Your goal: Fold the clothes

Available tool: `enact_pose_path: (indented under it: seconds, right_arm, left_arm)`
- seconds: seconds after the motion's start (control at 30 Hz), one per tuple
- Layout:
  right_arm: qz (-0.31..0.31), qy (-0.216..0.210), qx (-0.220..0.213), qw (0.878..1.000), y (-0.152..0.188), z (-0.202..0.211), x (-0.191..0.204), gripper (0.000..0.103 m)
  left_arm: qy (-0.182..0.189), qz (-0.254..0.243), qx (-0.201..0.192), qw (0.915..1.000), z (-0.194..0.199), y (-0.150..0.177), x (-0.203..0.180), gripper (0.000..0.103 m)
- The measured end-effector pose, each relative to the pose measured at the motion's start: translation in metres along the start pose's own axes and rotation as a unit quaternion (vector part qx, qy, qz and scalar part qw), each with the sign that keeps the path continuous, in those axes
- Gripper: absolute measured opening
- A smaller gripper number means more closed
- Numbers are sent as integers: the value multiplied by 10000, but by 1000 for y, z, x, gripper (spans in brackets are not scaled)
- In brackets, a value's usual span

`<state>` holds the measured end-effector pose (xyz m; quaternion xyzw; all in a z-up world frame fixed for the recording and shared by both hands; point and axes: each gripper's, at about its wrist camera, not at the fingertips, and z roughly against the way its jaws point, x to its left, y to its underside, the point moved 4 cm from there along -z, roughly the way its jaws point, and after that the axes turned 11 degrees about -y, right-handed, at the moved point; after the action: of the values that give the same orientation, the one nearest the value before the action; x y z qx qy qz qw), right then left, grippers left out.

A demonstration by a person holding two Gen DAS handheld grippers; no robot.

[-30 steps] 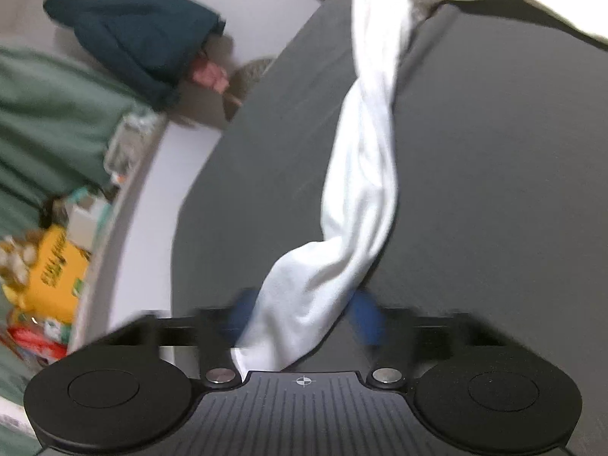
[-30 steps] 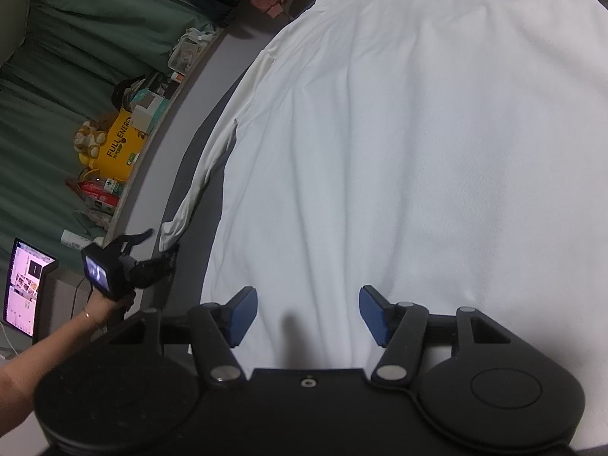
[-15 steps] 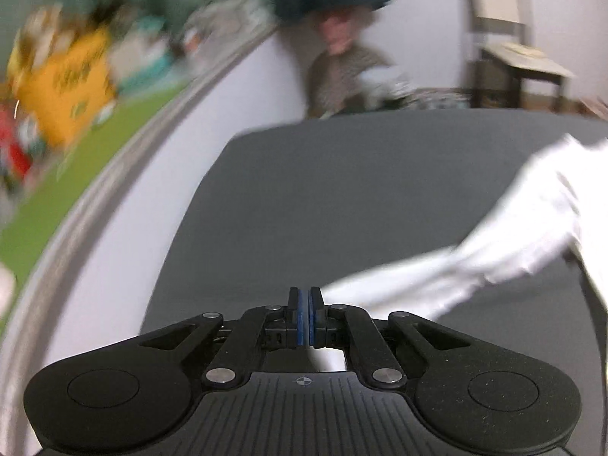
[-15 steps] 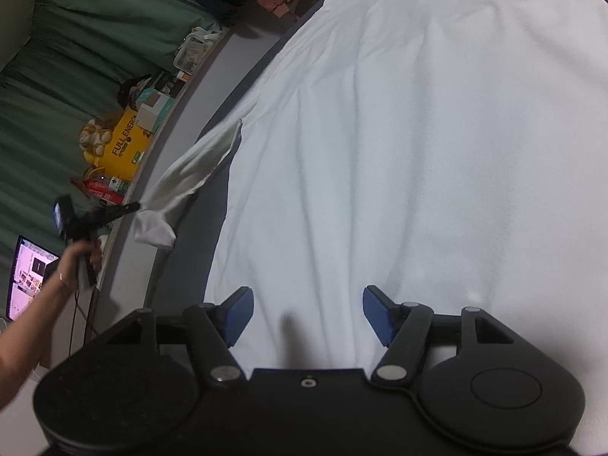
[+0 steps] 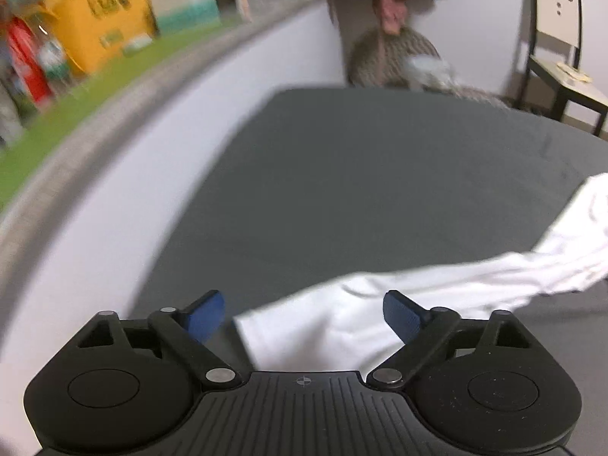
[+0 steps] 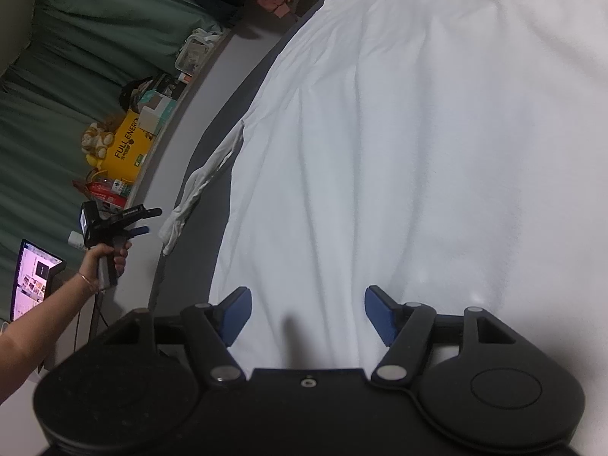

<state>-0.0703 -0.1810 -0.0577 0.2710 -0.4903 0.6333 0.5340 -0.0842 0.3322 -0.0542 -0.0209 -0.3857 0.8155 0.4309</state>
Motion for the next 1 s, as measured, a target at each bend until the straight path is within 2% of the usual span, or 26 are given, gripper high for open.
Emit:
enact_pose_path:
  seconds: [0.2, 0.27, 0.33, 0.43, 0.5, 0.53, 0.6, 0.63, 0.7, 0.73, 0.77, 0.83, 0.87, 0.93, 1.0]
  right_arm:
    - [94, 19, -2, 10000, 0, -2, 4, 72]
    - [122, 24, -4, 9999, 0, -2, 5, 72]
    - [135, 14, -6, 9999, 1, -2, 5, 73]
    - [152, -1, -10, 9999, 1, -2, 4, 73]
    - [150, -7, -10, 9999, 1, -2, 4, 73]
    - [149, -10, -11, 9999, 1, -2, 4, 73]
    - [147, -16, -11, 9999, 1, -3, 4, 73]
    - [146, -19, -11, 9999, 1, -3, 4, 74]
    - [152, -30, -7, 9999, 1, -3, 4, 75]
    - [157, -35, -5, 9999, 1, -3, 4, 75]
    - [163, -39, -3, 9999, 1, -3, 4, 75]
    - [172, -48, 1, 9998, 1, -2, 4, 75]
    - [175, -50, 3, 9998, 1, -2, 4, 75]
    - [181, -54, 7, 9998, 1, -2, 4, 75]
    - [192, -56, 14, 9998, 0, -3, 4, 76]
  left_arm:
    - [-560, -201, 513, 9969, -29, 8, 4, 91]
    - [-503, 25, 495, 9975, -34, 10, 7, 91]
    - [-358, 481, 475, 9971, -40, 9, 12, 91]
    - [67, 1111, 715, 9912, -56, 8, 15, 91]
    - [168, 1165, 772, 9900, -60, 13, 8, 69]
    - [218, 1189, 798, 9894, -62, 15, 4, 46]
    - [314, 1220, 699, 9896, -60, 16, -4, 22]
    - [375, 1201, 547, 9905, -54, 13, -8, 4]
    - [434, 1174, 179, 9920, -40, 5, -14, 4]
    - [590, 1318, -37, 9895, -28, -1, -14, 4]
    - [754, 1467, -254, 9860, -15, -7, -13, 4]
    - [1270, 1985, -709, 9693, 16, -23, -3, 4]
    - [1527, 2241, -934, 9580, 32, -31, 2, 4]
    - [2050, 2820, -1183, 9298, 66, -39, 15, 4]
    - [2381, 3170, -1454, 9065, 97, -38, 24, 4]
